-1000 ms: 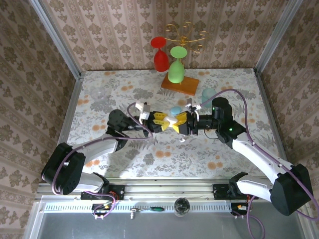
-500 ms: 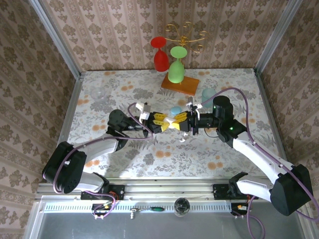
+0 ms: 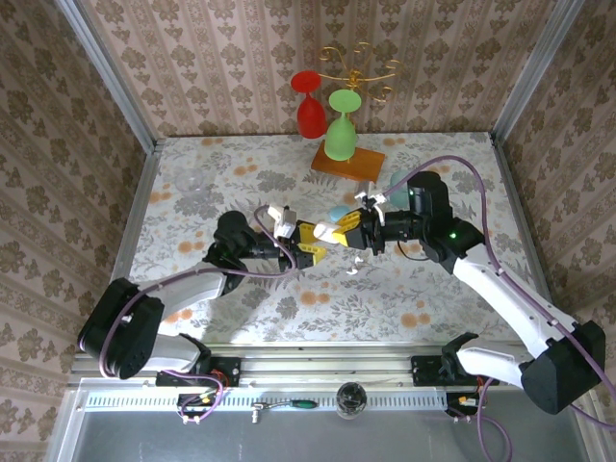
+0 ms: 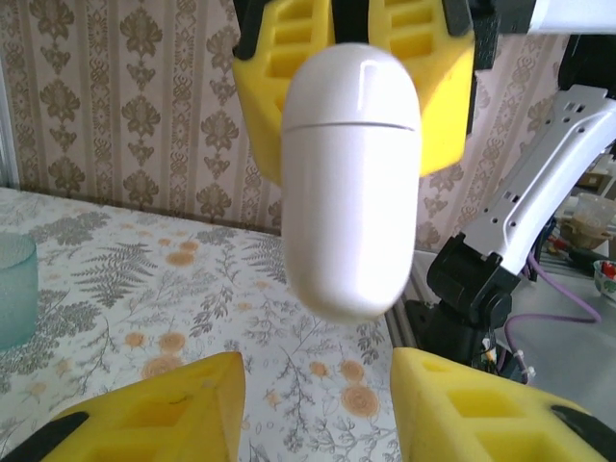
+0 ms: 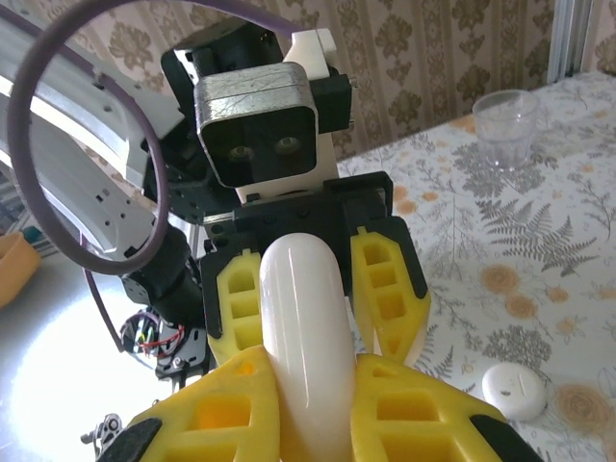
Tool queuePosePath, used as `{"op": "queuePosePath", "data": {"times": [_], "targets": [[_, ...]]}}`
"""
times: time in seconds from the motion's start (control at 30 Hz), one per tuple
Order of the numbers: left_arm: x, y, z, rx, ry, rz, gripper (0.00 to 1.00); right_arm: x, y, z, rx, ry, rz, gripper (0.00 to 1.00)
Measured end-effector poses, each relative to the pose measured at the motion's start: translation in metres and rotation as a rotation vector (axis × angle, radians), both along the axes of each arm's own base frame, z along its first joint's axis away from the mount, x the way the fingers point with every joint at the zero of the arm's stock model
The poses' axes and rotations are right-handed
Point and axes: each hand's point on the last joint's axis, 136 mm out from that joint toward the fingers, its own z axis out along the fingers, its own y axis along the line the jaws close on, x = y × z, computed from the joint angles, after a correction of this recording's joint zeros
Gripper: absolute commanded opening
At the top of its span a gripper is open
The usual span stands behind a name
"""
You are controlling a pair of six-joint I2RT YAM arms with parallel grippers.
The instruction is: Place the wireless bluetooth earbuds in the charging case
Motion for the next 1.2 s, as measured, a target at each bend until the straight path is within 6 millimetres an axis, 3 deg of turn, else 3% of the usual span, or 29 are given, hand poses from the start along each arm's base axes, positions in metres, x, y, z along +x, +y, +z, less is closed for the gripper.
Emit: {"op": "queuePosePath", "data": {"times": [0.3,0.57,0.63,0.73,0.9,1.07,1.1,1.13,1.2], "targets": [[0.000,-0.001,-0.003,0.034,0.019,-0.003,0.41,-0.004,0.003,-0.029,-0.115,0.048,0.014,0.10],[-0.004,-0.006,0.001,0.031,0.027,-0.022,0.20,-0.004,0.002,-0.041,-0.158,0.064,0.015,0.09],[-0.004,-0.006,0.001,0.031,0.031,-0.023,0.22,-0.004,0.002,-0.041,-0.160,0.061,0.013,0.09],[-0.003,-0.006,0.001,0.032,0.032,-0.022,0.36,-0.003,0.002,-0.041,-0.162,0.059,0.008,0.09],[-0.003,-0.007,-0.001,0.037,0.039,-0.019,0.36,0.001,0.002,-0.039,-0.163,0.041,-0.009,0.09],[-0.002,-0.007,-0.003,0.043,0.044,-0.015,0.25,0.000,0.002,-0.038,-0.159,0.046,-0.012,0.09],[-0.002,-0.007,-0.003,0.044,0.044,-0.016,0.17,0.000,0.002,-0.038,-0.159,0.047,-0.012,0.09],[-0.002,-0.006,-0.003,0.044,0.045,-0.017,0.03,0.000,0.002,-0.038,-0.158,0.049,-0.012,0.09],[-0.002,-0.006,-0.003,0.044,0.039,-0.018,0.00,0.000,0.002,-0.037,-0.158,0.051,-0.016,0.21]]}}
